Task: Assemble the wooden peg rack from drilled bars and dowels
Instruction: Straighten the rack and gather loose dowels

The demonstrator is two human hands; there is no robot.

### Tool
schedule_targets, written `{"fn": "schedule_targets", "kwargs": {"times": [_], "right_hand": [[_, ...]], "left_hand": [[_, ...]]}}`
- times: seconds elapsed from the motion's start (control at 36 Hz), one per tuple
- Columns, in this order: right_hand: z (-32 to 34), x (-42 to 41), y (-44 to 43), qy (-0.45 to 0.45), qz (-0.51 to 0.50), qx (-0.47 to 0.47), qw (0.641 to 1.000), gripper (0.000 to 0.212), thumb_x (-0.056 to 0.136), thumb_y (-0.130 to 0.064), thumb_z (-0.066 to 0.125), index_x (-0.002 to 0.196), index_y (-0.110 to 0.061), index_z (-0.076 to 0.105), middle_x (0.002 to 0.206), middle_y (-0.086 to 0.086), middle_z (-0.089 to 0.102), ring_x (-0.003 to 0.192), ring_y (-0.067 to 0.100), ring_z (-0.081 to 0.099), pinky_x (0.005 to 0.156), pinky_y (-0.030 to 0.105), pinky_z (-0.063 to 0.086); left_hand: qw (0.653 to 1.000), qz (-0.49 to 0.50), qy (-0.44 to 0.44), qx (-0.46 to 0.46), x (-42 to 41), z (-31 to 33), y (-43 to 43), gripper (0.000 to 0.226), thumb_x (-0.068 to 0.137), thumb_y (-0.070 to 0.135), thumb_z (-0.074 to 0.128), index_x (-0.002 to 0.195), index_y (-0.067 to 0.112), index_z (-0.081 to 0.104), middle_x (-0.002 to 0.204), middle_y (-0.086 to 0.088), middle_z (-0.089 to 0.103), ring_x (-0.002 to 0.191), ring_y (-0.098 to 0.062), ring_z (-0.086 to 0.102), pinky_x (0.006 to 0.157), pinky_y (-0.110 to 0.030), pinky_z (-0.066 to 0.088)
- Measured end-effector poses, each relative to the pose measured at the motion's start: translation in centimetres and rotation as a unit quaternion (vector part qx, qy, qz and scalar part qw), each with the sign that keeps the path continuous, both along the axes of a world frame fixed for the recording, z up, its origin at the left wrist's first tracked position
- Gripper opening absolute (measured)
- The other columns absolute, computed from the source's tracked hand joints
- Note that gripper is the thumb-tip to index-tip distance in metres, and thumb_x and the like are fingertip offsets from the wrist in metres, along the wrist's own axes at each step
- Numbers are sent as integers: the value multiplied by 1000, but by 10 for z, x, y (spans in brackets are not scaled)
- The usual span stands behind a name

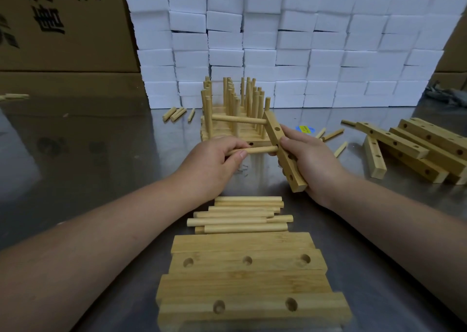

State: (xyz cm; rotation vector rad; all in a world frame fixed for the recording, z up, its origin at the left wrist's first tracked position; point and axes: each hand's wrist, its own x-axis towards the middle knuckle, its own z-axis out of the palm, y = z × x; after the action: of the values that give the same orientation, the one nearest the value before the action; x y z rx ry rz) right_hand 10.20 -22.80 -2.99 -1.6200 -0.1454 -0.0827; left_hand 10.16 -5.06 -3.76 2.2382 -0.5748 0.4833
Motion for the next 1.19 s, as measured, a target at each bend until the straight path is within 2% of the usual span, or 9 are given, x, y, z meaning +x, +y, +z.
{"fn": "schedule_targets", "kwargs": {"times": [0.17,0.31,0.42,0.61,0.72,0.83,0.92,1.08,1.19], "right_hand": [[0,-1,3,-20,-14,-16,1000,37,98,-15,41,132,-23,54,100,-5,59,71,-4,48,68,16,35],[2,-4,4,-38,-15,-27,999,37,98,-16,41,131,-26,53,74,-9,62,51,-5,54,65,19,35],[2,-4,3,-47,-15,-44,998,33,97,-17,41,115,-39,58,58,-10,62,49,-4,52,65,21,35],[1,-6,4,-48,-10,-76,996,32,99,-21,37,120,-37,57,63,-14,62,48,-3,53,62,22,34],[1,-7,5,-45,-19,-97,994,38,100,-25,37,135,-32,48,79,-11,59,55,-6,56,67,21,35],[4,-9,6,-63,-14,-101,993,37,100,-24,36,133,-35,48,78,-13,59,56,-7,56,67,19,34],[4,-10,5,-67,-11,-98,993,36,100,-23,37,132,-34,49,75,-13,58,53,-8,54,62,13,37],[4,-11,6,-92,-1,-102,991,37,100,-19,36,130,-35,50,72,-9,56,53,-7,52,55,3,36],[3,-12,6,-102,6,-106,989,38,100,-19,35,134,-32,47,75,-6,55,54,-7,52,55,2,36]], "left_hand": [[1000,2,-15,-19,0,0,0,16,93,20,52,101,23,66,79,9,59,83,2,50,65,-7,38],[999,4,-18,-29,0,0,-1,15,93,20,52,100,24,65,69,12,55,66,11,49,58,-3,36],[999,4,-23,-27,0,1,0,17,93,20,52,104,22,66,73,13,57,70,13,50,61,-1,37],[999,8,-31,0,-3,4,-1,19,90,24,57,106,23,67,82,16,57,78,3,54,69,-15,43],[997,7,-58,41,-6,6,0,23,89,26,57,109,25,67,82,20,54,79,7,52,68,-9,38],[990,3,-96,101,-8,10,2,22,92,25,52,102,14,69,84,5,60,79,-4,46,70,-6,34],[985,5,-104,134,-10,12,2,23,93,26,49,100,15,68,75,15,52,69,-4,42,67,-1,30],[989,4,-60,133,-8,12,4,23,94,32,46,92,22,66,66,17,50,68,11,47,59,-3,32],[992,1,-12,123,-9,13,4,22,94,32,46,95,23,66,72,15,55,72,3,50,56,-13,33]]}}
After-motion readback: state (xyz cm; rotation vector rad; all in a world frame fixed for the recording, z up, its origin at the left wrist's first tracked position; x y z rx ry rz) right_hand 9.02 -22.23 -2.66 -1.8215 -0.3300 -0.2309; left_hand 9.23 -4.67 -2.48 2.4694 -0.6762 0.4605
